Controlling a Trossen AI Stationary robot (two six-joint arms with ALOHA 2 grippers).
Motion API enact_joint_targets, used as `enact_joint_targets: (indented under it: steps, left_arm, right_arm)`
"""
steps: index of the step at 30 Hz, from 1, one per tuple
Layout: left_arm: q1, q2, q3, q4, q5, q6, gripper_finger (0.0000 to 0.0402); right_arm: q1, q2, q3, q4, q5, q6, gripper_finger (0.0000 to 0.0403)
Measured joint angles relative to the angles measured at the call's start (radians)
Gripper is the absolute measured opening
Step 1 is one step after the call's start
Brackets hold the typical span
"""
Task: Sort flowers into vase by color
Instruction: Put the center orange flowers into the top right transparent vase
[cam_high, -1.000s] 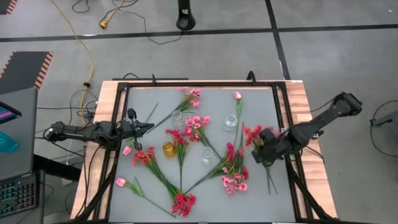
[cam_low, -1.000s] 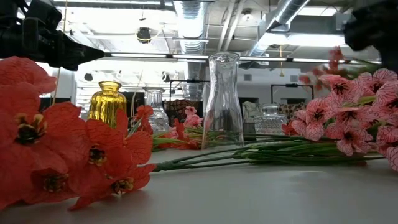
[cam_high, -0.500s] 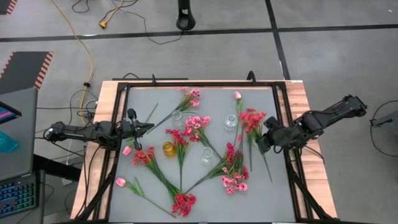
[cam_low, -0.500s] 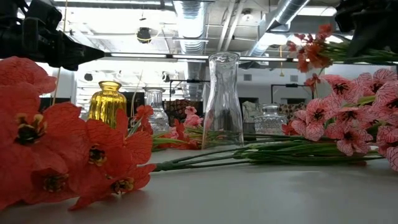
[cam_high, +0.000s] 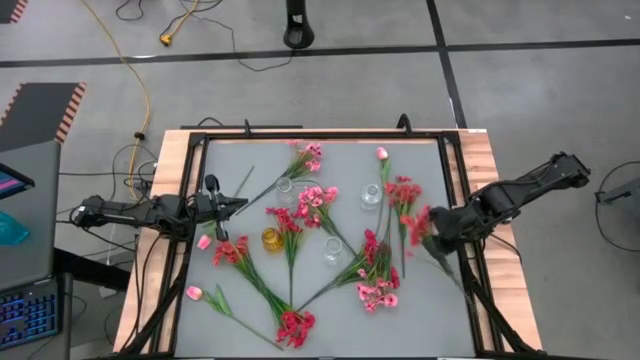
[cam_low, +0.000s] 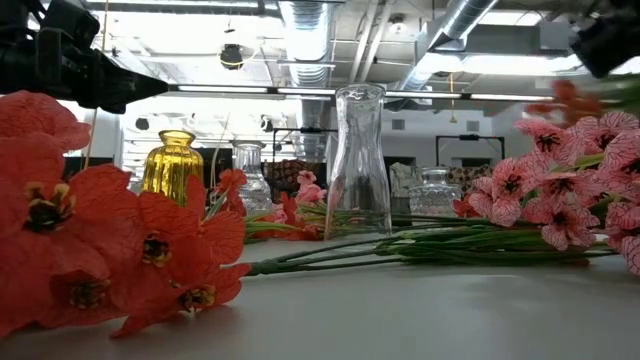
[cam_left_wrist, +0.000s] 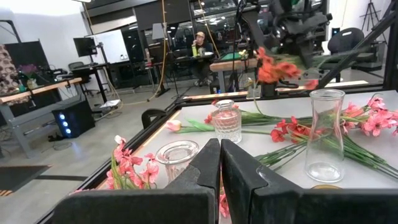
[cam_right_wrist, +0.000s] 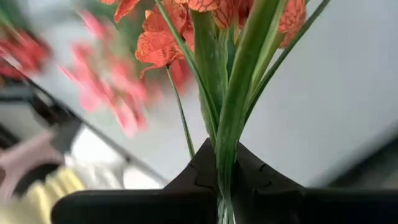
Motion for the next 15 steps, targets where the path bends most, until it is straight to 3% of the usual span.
enact_joint_targets:
  steps: [9, 15]
  left_arm:
    - [0.0, 0.0, 0.0, 0.0, 0.0, 0.0, 0.0002]
    - [0.0, 0.0, 0.0, 0.0, 0.0, 0.0, 0.0002]
  right_arm:
    - [0.002, 0.018, 0.0, -0.143, -0.434, 0.102, 0.0044]
    - [-0.013, -0.02, 0.0, 0.101, -0.506, 0.006, 0.0044]
